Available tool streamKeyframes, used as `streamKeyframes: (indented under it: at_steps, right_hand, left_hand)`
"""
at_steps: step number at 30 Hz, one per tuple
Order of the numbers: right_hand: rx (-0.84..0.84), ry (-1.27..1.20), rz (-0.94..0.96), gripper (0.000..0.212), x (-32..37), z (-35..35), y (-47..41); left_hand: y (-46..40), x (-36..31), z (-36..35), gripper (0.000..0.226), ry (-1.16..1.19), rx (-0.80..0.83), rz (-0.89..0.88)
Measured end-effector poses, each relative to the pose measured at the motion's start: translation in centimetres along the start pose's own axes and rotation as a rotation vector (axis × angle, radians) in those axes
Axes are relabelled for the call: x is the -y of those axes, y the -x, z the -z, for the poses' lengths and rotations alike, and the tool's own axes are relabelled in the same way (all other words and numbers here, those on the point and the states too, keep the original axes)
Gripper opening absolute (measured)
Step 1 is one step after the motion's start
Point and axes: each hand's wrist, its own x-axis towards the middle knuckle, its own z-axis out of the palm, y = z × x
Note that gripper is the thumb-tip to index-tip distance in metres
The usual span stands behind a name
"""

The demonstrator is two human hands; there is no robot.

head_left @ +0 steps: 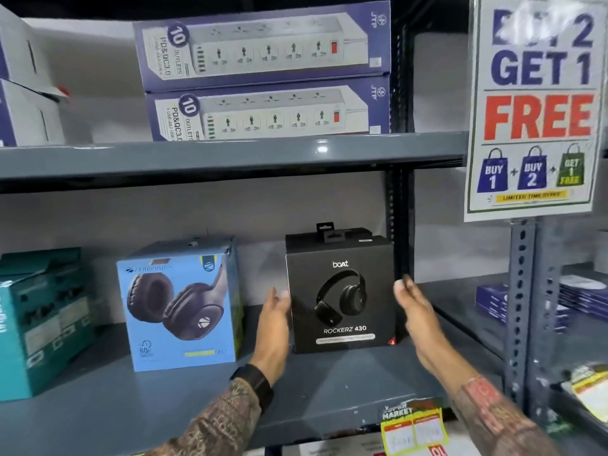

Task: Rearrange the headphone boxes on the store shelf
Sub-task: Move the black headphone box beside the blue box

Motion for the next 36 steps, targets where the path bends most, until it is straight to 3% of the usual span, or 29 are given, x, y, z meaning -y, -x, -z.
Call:
streamKeyframes:
  at_steps: [4,9,11,18,21,36]
  right_hand:
    - [0.044,-0.128,-0.234,0.091,1.1,-0.5,-2.8]
    - [0.027,-0.097,-0.284,0.118,0.8,-2.6,-4.4]
    - [0.023,-0.121,-0.276,0.119,0.5,-2.8,-5.5]
    - [-0.02,-0.182,-0.275,0.077,0.0,-3.0,-7.6]
    - [-0.028,-0.163,-0.301,0.049,-0.1,-2.7,-7.7]
    - [-0.058,-0.163,-0.318,0.026,1.1,0.8,-1.2]
  left_hand:
    - [-2.3,-1.2,-0.1,0.064,0.065,0.003,0.126]
    - [-3.1,-0.7,-2.5,0.082,0.152,0.018,0.209]
    - [-3.7,-0.3,-2.9,0.086,0.184,-0.006,0.217]
    - [-5.6,-0.5,-3.1,0.08,0.203,-0.051,0.196]
    - [-5.3,-0.3,-3.3,0.079,0.218,-0.085,0.209]
    - [2.1,-0.1,-3.7,0.07,0.206,-0.004,0.142]
